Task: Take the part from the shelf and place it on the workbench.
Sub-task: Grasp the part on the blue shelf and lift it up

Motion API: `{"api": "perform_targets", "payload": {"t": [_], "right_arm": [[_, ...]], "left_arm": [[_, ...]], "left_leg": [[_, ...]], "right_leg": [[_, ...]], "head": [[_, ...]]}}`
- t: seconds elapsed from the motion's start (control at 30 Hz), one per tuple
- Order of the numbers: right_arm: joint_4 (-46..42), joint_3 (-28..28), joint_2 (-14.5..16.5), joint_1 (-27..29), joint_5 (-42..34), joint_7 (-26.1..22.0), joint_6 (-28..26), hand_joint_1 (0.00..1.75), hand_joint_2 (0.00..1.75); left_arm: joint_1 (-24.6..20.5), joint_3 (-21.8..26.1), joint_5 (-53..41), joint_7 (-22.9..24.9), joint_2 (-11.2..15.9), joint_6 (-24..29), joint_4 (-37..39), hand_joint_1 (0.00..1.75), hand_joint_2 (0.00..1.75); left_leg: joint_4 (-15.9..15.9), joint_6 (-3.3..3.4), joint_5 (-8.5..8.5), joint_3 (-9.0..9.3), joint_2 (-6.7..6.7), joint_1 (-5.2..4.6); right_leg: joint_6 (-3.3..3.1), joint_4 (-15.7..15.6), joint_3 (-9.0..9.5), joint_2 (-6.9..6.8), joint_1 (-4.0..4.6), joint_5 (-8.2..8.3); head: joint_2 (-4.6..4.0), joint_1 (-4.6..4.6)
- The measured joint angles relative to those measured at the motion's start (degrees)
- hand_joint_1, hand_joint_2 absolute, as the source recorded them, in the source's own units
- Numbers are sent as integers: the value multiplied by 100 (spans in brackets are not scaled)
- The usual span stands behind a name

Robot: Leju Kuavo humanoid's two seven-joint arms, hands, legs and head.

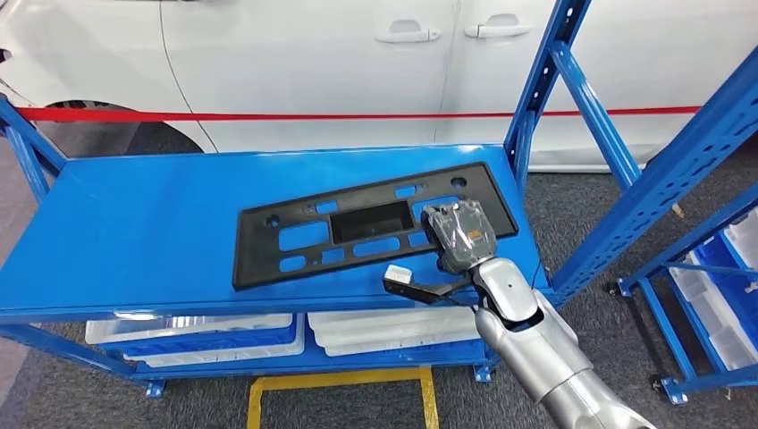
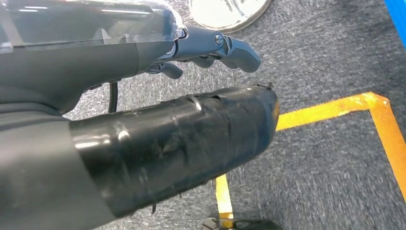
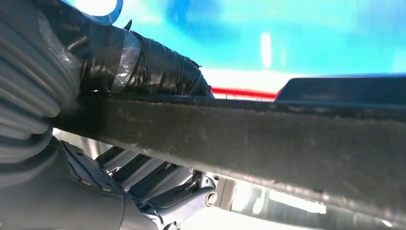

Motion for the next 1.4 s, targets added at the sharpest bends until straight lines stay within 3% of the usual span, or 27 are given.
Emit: {"api": "perform_targets", "payload": {"t": [0.07, 0.1, 0.13, 0.17, 0.23, 0.27, 0.37, 0.43, 0.5, 0.57, 0.6, 0.63, 0.67, 0.7, 0.77, 0.8, 0.9, 0.97, 1.07, 1.1, 1.13, 1.17, 1.27, 1.33, 1.4], "right_arm": [[-354, -13, 65, 123, 191, 108, -108, 175, 175], [-533, -14, 95, 193, 274, 158, -140, 175, 175], [-715, -14, 128, 267, 344, 201, -164, 175, 175], [-893, -14, 163, 339, 398, 238, -191, 175, 175], [-1258, -13, 251, 487, 501, 318, -301, 175, 175], [-1439, -10, 304, 569, 564, 380, -364, 175, 175], [-1993, 43, 477, 833, 773, 594, -445, 175, 175], [-2279, 87, 549, 959, 861, 663, -449, 175, 175], [-2458, 116, 573, 1036, 907, 693, -457, 175, 175], [-2562, 139, 584, 1112, 956, 711, -469, 175, 175], [-2606, 158, 597, 1167, 1015, 725, -482, 175, 175], [-2653, 186, 618, 1232, 1092, 751, -500, 175, 175], [-2706, 226, 651, 1302, 1191, 790, -532, 175, 175], [-2765, 280, 690, 1368, 1309, 837, -580, 175, 175], [-2874, 409, 762, 1457, 1532, 956, -696, 175, 175], [-2923, 494, 786, 1483, 1621, 1038, -746, 175, 175], [-3029, 764, 806, 1526, 1727, 1341, -804, 175, 175], [-3072, 896, 810, 1532, 1739, 1445, -802, 175, 175], [-3095, 1027, 824, 1539, 1748, 1462, -786, 175, 175], [-3094, 1051, 826, 1545, 1752, 1459, -778, 175, 175], [-3090, 1067, 827, 1551, 1755, 1457, -771, 175, 175], [-3087, 1075, 827, 1555, 1758, 1454, -767, 175, 175], [-3085, 1084, 835, 1557, 1759, 1453, -766, 175, 175], [-3085, 1084, 842, 1557, 1759, 1453, -766, 175, 175], [-3085, 1084, 844, 1559, 1759, 1453, -766, 175, 175]], "left_arm": [[3, 1, 8, 2, -3, 10, 0, 0, 0], [7, 2, 15, 4, -3, 16, 0, 0, 0], [12, 2, 23, 5, -3, 21, 0, 0, 0], [16, 3, 34, 7, -3, 26, 0, 0, 0], [20, 8, 59, 4, -3, 28, 0, 0, 0], [18, 10, 73, -2, -4, 27, 0, 0, 0], [22, 13, 108, -34, -14, 23, 0, 0, 0], [26, 14, 111, -47, -33, 22, 0, 0, 0], [23, 16, 112, -60, -46, 22, 0, 0, 0], [27, 19, 115, -87, -45, 20, 0, 0, 0], [30, 20, 118, -110, -45, 15, 0, 0, 0], [31, 21, 122, -138, -46, 7, 0, 0, 0], [31, 21, 133, -173, -50, -7, 0, 0, 0], [30, 22, 146, -211, -58, -26, 0, 0, 0], [28, 25, 183, -285, -81, -66, 0, 0, 0], [25, 31, 199, -321, -90, -84, 0, 0, 44], [21, 48, 229, -396, -103, -131, 0, 0, 175], [22, 51, 234, -435, -108, -163, 0, 0, 175], [25, 52, 240, -508, -113, -277, 0, 0, 175], [28, 52, 243, -528, -114, -320, 0, 0, 175], [30, 52, 247, -544, -114, -351, 0, 0, 175], [31, 53, 255, -554, -114, -366, 0, 0, 175], [27, 56, 276, -570, -112, -371, 0, 0, 175], [23, 58, 288, -578, -113, -367, 0, 0, 175], [26, 67, 304, -577, -116, -351, 0, 0, 175]], "left_leg": [[742, -30, -302, -351, 0, 3], [919, -37, -317, -443, 1, 3], [865, -37, -211, -428, 1, 3], [591, -30, -16, -306, 2, 3], [-226, 0, 357, 70, 4, -3], [-503, 20, 442, 199, 2, -10], [-681, 81, 453, 272, -7, -18], [-727, 151, 479, 294, -1, 7], [-760, 214, 500, 310, 4, 27], [-756, 237, 498, 306, 5, 26], [-751, 238, 495, 306, 4, 24], [-743, 237, 490, 307, 1, 23], [-734, 230, 482, 309, -3, 23], [-723, 219, 472, 313, -6, 23], [-703, 183, 452, 307, -8, 12], [-699, 157, 449, 302, -7, 7], [-713, 56, 441, 310, -3, 5], [-533, -4, 292, 245, -1, 12], [478, -74, -231, -201, 1, 30], [764, -90, -317, -333, 1, 34], [849, -99, -288, -374, 2, 35], [697, -99, -147, -301, 2, 36], [-389, -51, 350, 220, 1, 27], [-684, 7, 399, 351, -6, 4], [-709, 75, 418, 354, -6, 5]], "right_leg": [[-26, 7, 1, -2, 10, -9], [-32, 11, 5, -1, 14, -15], [-33, 19, 11, 2, 16, -23], [-30, 28, 21, 6, 16, -35], [0, 62, 29, 14, 28, -69], [20, 77, 21, 16, 40, -81], [81, 83, 6, 18, 63, -84], [130, 176, -21, 20, 58, -173], [179, 666, -234, 18, 38, -476], [213, 1412, -584, 15, 18, -806], [221, 1637, -693, 14, 11, -853], [220, 1654, -702, 14, 7, -789], [208, 1444, -600, 14, 5, -629], [185, 1051, -405, 13, 4, -415], [133, 337, -58, 13, 29, -167], [113, 150, 26, 15, 48, -131], [54, 60, 55, 20, 62, -128], [-12, -1, 96, 11, 26, -95], [-63, -15, 110, -6, 23, -84], [-68, -7, 107, -7, 28, -89], [-72, 2, 106, -7, 31, -94], [-69, 12, 110, -4, 31, -101], [-25, 53, 120, 8, 45, -135], [23, 73, 105, 9, 65, -144], [76, 70, 98, 11, 70, -143]], "head": [[0, -1], [0, -1], [0, -1], [0, -2], [0, -1], [0, 1], [0, 6], [0, 9], [0, 11], [0, 11], [0, 11], [0, 12], [0, 12], [0, 12], [0, 10], [0, 8], [0, 7], [0, 3], [0, -2], [0, -2], [0, -1], [0, -2], [0, 1], [0, 5], [0, 7]]}}
